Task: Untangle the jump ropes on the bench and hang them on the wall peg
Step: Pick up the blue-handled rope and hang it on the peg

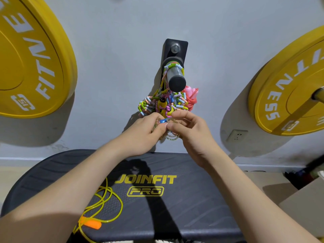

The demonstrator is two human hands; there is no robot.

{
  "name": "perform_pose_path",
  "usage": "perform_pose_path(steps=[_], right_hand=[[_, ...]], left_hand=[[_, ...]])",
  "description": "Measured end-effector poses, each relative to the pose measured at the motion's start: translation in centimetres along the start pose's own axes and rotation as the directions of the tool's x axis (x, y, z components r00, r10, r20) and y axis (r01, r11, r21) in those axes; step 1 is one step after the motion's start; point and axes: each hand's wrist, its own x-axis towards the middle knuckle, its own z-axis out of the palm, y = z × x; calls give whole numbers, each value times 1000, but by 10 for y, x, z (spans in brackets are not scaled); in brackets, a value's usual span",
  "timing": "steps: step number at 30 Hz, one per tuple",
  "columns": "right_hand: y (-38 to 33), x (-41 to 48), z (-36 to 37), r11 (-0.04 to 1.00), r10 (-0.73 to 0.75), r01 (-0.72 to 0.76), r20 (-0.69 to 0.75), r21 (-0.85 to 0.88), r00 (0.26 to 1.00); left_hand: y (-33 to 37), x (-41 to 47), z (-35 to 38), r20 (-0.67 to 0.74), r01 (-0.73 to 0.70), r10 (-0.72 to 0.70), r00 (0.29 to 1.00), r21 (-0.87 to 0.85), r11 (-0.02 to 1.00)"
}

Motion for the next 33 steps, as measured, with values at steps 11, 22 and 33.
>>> perform_pose_path(steps=[11, 22, 33], right_hand=[[6, 10, 8, 787, -461, 216, -317, -578, 829], [0, 16, -10, 919, -290, 121, -436, -376, 852], [-18, 27, 4, 900, -387, 301, -258, -316, 885]], left_hand=[[-4, 8, 1, -111, 245, -241, 964, 29, 969], [-10, 6, 3, 128, 221, -200, 972, -181, 958], [-5, 11, -5, -204, 156, -141, 969, 61, 986]])
